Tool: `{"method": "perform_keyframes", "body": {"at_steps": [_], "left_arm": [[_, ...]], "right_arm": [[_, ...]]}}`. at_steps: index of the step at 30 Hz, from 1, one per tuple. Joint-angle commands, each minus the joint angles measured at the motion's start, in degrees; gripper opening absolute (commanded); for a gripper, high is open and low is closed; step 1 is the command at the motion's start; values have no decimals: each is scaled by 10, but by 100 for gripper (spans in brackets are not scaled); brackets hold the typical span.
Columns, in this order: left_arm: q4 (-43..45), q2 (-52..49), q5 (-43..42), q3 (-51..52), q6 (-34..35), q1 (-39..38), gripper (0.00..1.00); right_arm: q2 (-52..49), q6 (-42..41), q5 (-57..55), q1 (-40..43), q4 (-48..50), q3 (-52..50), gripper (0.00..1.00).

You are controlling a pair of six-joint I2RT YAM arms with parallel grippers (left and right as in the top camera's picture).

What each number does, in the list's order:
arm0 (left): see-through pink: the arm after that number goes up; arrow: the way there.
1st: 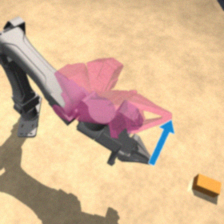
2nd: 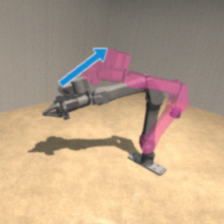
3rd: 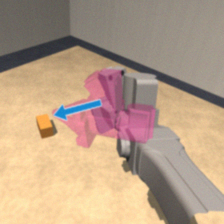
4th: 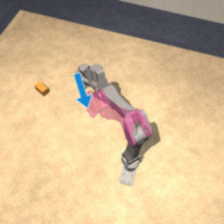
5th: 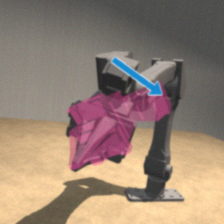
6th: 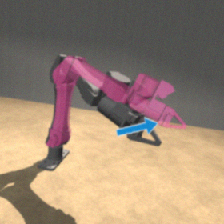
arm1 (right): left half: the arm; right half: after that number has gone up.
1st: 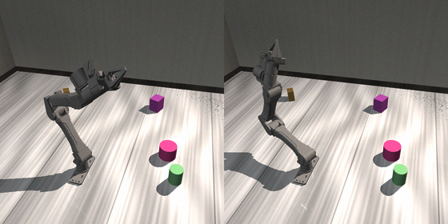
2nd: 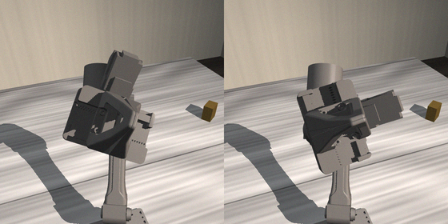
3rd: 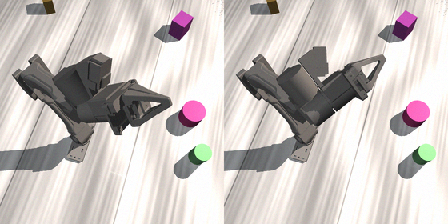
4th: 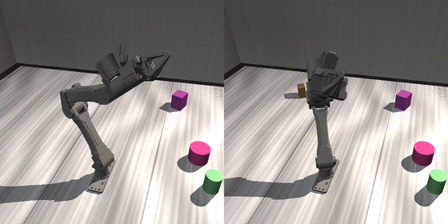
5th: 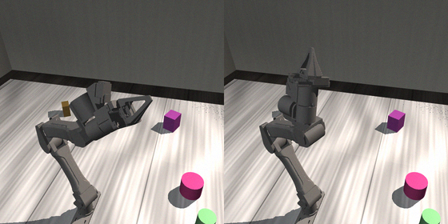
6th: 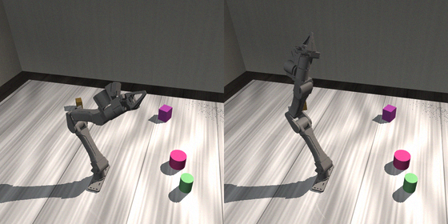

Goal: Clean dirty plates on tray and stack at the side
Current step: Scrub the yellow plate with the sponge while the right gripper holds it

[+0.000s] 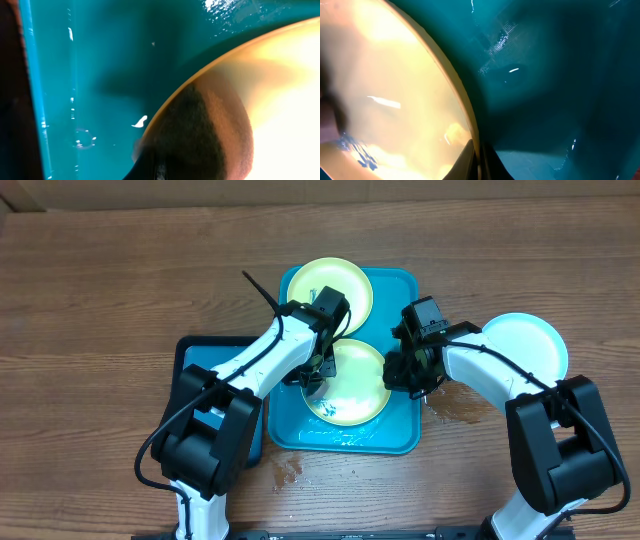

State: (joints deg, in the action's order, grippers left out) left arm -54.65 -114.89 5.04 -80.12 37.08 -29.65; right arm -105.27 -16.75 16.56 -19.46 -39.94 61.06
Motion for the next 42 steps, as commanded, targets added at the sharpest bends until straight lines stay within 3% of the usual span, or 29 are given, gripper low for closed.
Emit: {"method": "perform_keyframes", "body": {"at_steps": [1,11,23,27,34,38,42], "left_arm": [[9,-16,36,-14,-46,12,4],[129,-58,-262,5,-58,-28,4],[95,-86,-361,5,-48,-48,4],[97,-86,-337,5,-47,-60,4],[89,-86,-206,-9,-23,-57,4],[47,-86,-155,-38,-24,-47,4],[33,-86,-191,-56,-26,-52,4]], "right_arm": [[-3,-1,-24,-2,-9,-19,4],[-3,0,-24,-2,-9,-19,4],[-3,0,-24,-2,-2,-19,4],[-3,0,-23,-1,2,-19,4],[-3,-3,-24,-1,0,-19,4],[-3,-87,-23,8,9,-19,4],[-3,-163,5,28,23,-18,4]]}}
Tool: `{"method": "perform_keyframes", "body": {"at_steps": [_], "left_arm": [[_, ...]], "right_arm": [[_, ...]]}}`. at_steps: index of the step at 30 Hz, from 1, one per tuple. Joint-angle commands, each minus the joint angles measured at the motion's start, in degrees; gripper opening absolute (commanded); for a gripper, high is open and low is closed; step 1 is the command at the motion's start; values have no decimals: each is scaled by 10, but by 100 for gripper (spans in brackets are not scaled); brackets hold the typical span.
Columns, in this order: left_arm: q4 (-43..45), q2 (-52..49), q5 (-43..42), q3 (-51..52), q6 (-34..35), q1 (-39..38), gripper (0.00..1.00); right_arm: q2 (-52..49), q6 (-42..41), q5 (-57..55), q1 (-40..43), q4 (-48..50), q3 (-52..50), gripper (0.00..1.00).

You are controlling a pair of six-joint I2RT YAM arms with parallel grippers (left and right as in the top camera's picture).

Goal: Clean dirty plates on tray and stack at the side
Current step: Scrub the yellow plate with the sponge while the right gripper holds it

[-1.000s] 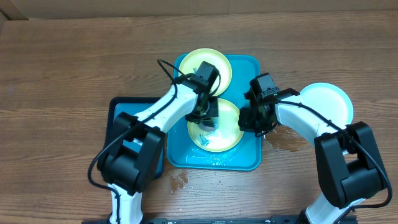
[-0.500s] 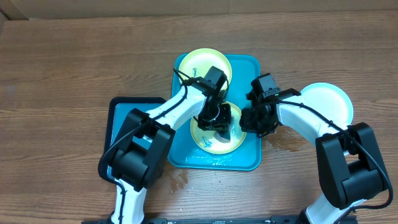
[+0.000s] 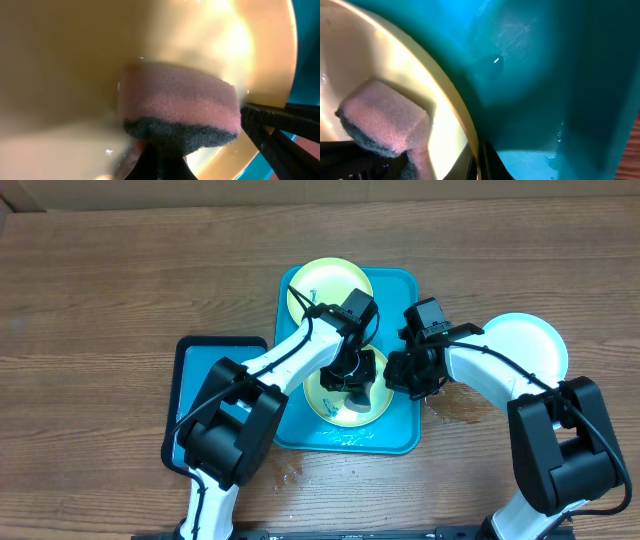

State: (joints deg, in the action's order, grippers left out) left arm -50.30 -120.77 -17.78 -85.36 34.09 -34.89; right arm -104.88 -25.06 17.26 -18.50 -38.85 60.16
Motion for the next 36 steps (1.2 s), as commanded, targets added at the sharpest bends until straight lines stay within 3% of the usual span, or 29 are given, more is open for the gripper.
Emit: {"method": "perform_keyframes", "body": {"at_steps": [1,5,9,15,20,27,33,36], "left_arm": [[-9,-27,17,-3,4,-5,4],[-9,-28,19,-2,9,-39,4],[-30,-28,122,-3,20,-49,4],[-80,-28,204,-13,21,-32,4],[-134,-28,344,-18,28,-29,4],[-136,-28,421,-18,28,-1,4],[-135,-28,369,-19,27,51,4],[-108,-28,251,-19,10,67,4]], "right_arm": [[-7,-90,0,22,12,-9,4],[-7,-97,-2,30,10,-9,4],[-7,-97,-2,30,7,-9,4],[-7,-97,-7,30,9,-9,4],[-7,-97,-7,30,9,-9,4],[-7,-94,-7,30,7,-9,4],[-7,-90,-14,29,-2,-9,4],[-7,-47,-22,28,-4,-9,4]]}}
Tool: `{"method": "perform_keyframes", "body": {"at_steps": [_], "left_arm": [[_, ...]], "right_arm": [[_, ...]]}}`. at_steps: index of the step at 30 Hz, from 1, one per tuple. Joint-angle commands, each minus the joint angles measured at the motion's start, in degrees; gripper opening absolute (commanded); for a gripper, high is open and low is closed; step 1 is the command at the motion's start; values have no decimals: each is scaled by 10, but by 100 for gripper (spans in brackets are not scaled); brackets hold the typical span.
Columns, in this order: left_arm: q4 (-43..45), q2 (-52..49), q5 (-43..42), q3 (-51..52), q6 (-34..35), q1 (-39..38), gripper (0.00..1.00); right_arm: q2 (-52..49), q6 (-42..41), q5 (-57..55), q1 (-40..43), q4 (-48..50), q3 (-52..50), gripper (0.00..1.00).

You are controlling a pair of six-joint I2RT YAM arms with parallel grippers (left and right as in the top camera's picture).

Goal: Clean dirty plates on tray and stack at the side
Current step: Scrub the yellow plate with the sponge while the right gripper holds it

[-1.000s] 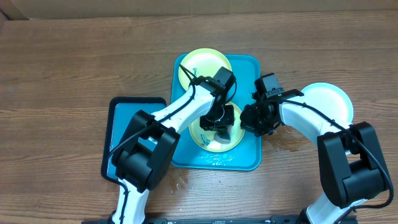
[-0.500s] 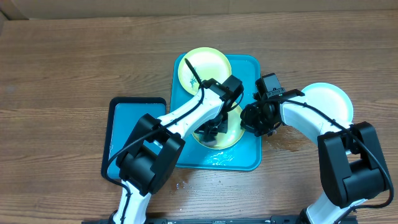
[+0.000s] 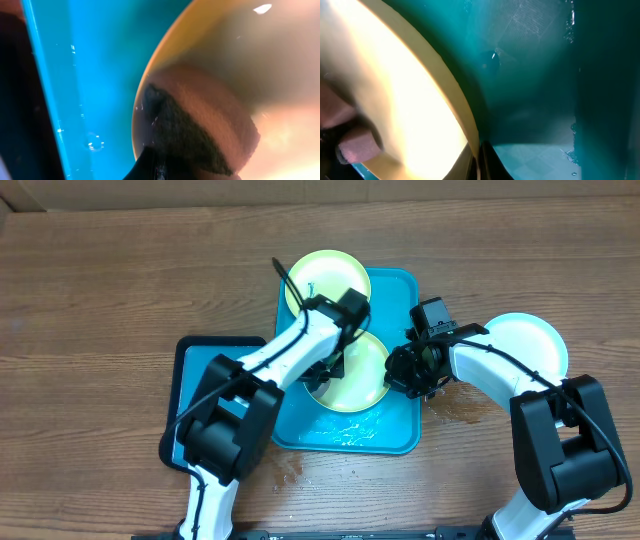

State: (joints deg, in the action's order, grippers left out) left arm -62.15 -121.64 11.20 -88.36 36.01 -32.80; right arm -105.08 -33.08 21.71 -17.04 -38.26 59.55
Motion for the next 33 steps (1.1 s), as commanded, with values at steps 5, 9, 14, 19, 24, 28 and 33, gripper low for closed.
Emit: {"method": "perform_keyframes", "body": {"at_steps": [5,9,14,19,24,28,33], "left_arm": [[111,-19,-292,20,-54,43,4],[184,-27,-367,26,-54,16,4],[242,-45,-443,26,-54,-14,4],[242,-46,-422,26,-54,-10,4],[192,-46,-288,25,-42,29,4],[137,-45,-170,11,-37,60,4],[84,-45,-93,-18,-56,67,4]], "right_arm": [[-5,112,-67,5,-22,-3,4],[-5,132,-70,-3,-31,-3,4],[-5,137,-75,-10,-34,-3,4],[-5,136,-75,-10,-38,-3,4],[-5,137,-76,-10,-42,-3,4],[-5,137,-77,-10,-43,-3,4],[-5,136,-77,-10,-42,-3,4]]}}
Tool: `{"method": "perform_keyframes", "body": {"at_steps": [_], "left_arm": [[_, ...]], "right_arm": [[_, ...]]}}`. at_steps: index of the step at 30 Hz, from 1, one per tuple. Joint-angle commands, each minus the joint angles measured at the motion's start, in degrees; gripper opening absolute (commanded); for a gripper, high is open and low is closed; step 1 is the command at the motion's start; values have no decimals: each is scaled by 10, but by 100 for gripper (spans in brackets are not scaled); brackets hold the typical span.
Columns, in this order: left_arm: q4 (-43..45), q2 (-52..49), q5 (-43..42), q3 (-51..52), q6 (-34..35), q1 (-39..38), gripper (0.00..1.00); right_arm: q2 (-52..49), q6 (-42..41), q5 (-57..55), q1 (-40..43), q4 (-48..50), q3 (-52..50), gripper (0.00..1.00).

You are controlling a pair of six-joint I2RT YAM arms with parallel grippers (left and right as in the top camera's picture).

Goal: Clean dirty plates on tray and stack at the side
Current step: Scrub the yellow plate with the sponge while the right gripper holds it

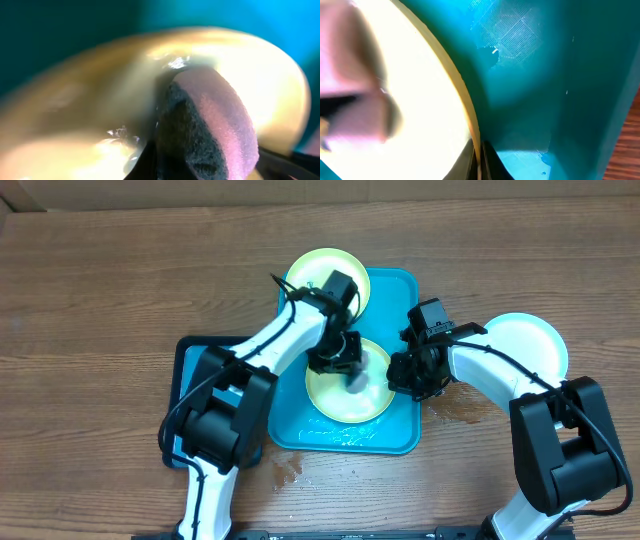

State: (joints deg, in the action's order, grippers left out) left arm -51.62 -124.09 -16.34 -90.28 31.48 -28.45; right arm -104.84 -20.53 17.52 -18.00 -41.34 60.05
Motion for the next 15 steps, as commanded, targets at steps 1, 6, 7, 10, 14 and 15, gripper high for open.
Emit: {"method": "perform_keyframes", "body": {"at_steps": [1,6,7,10,14,15], "left_arm": [[-33,-21,184,-3,-14,23,4],[-108,-17,236,-19,13,20,4],[-120,-14,247,-19,22,20,4],[-148,-9,259,-19,30,20,4],[-184,9,259,-19,37,21,4],[-191,15,259,-19,39,22,4]], "right_arm": [[-7,11,-35,0,-11,-8,4],[-7,11,-35,0,-11,-8,4],[-7,11,-35,0,-10,-8,4],[-7,11,-35,0,-9,-8,4],[-7,10,-35,0,-7,-8,4],[-7,10,-35,0,-7,-8,4]]}}
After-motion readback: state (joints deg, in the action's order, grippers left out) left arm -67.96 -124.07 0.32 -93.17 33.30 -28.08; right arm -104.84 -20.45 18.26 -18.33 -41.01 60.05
